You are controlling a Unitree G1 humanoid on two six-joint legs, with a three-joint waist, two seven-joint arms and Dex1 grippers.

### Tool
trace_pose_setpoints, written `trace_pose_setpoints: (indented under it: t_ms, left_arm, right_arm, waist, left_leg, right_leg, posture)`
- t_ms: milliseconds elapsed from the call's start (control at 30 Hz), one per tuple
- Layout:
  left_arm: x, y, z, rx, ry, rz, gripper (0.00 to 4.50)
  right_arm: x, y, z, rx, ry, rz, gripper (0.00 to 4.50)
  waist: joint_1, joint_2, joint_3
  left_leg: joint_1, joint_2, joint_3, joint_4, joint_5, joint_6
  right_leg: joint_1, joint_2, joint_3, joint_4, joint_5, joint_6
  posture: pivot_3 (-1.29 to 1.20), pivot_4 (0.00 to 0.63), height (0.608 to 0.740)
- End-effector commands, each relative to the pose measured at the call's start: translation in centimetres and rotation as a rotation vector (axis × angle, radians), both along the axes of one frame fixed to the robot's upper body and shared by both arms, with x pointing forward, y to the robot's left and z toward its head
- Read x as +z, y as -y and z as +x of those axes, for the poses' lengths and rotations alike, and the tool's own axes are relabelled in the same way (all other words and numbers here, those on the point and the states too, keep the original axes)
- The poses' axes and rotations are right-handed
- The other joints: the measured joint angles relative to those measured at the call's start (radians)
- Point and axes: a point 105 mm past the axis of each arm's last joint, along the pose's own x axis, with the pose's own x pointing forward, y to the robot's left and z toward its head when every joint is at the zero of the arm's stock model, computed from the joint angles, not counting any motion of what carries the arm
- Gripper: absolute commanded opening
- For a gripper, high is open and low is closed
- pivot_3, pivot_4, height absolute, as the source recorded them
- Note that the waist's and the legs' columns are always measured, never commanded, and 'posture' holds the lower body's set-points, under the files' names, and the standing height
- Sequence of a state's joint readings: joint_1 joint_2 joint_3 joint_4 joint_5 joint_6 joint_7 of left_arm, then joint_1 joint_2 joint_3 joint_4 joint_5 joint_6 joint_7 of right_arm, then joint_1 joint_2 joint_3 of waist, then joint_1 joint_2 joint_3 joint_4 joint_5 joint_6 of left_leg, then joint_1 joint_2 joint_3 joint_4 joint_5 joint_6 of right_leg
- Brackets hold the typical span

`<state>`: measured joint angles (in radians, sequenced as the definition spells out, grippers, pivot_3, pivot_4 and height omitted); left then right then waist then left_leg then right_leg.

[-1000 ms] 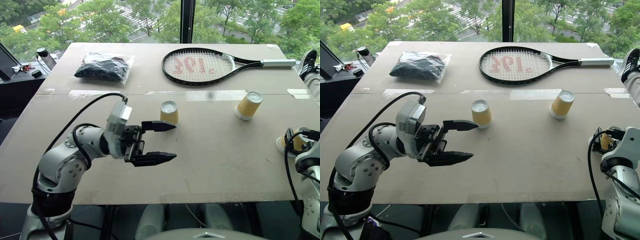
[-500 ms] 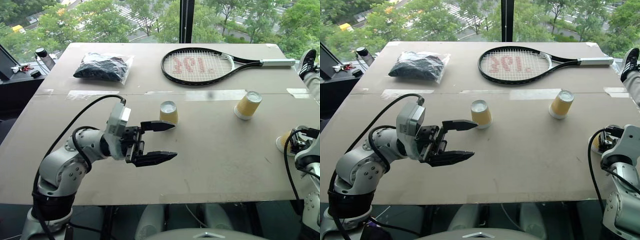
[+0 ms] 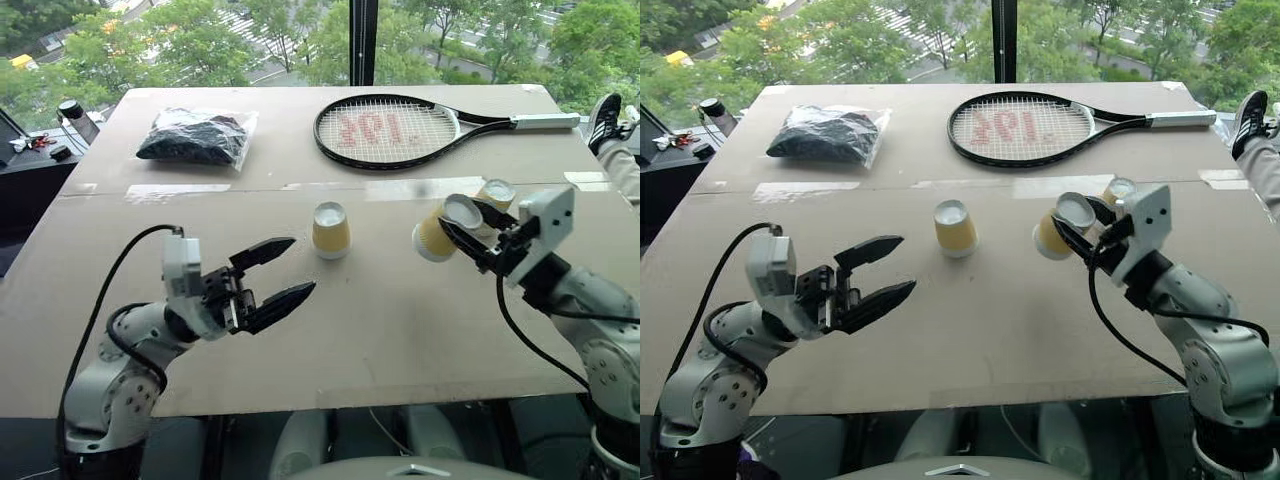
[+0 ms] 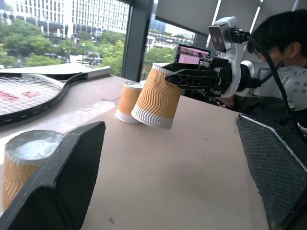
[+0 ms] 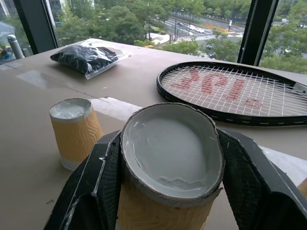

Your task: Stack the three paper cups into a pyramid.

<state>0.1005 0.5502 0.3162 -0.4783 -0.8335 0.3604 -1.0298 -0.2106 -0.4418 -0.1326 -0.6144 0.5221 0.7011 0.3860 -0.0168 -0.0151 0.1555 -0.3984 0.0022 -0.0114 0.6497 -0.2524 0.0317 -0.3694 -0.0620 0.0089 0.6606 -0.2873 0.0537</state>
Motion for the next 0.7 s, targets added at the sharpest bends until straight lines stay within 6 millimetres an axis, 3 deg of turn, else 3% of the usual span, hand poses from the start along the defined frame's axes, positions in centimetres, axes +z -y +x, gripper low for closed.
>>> trace_pose_setpoints:
  t_ms: [33, 133, 367, 700]
  left_arm:
    - [1.3, -2.3, -0.4, 0.095, 0.048, -0.048, 4.50]
    - [1.2, -4.0, -0.8, 0.164, 0.036, -0.042, 4.50]
    - [0.7, -6.4, -1.4, 0.236, 0.002, -0.002, 4.50]
    - [0.6, -7.0, -1.8, 0.243, -0.011, 0.008, 4.50]
  right_arm:
    - [0.1, -2.0, 2.3, 0.042, 0.034, -0.043, 2.18]
    - [0.2, -4.3, 4.0, 0.110, 0.042, -0.072, 2.18]
    - [-0.2, -7.3, 4.2, 0.249, 0.032, -0.092, 2.18]
    - [-1.5, -8.7, 4.6, 0.287, 0.026, -0.128, 2.18]
  waist:
    - [0.010, 0.000, 0.000]
    - [0.004, 0.000, 0.001]
    - [0.003, 0.000, 0.001]
    - [0.001, 0.000, 0.001]
  left_leg:
    - [-0.001, 0.000, 0.000, 0.000, 0.000, 0.000]
    - [-0.002, -0.001, 0.002, 0.000, 0.000, 0.000]
    - [-0.002, -0.001, 0.002, -0.001, 0.000, 0.000]
    - [-0.002, 0.000, 0.003, -0.001, 0.000, 0.000]
  right_leg:
    - [-0.001, 0.000, 0.000, 0.000, 0.000, 0.000]
    - [-0.002, -0.001, 0.001, 0.000, 0.000, 0.000]
    - [-0.003, -0.001, 0.001, 0.000, 0.000, 0.000]
    - [-0.005, -0.004, 0.002, 0.001, 0.000, 0.000]
  posture:
    - [0.00, 0.150, 0.740]
    - [0.00, 0.150, 0.740]
    - [0.00, 0.150, 0.740]
    - [0.00, 0.150, 0.740]
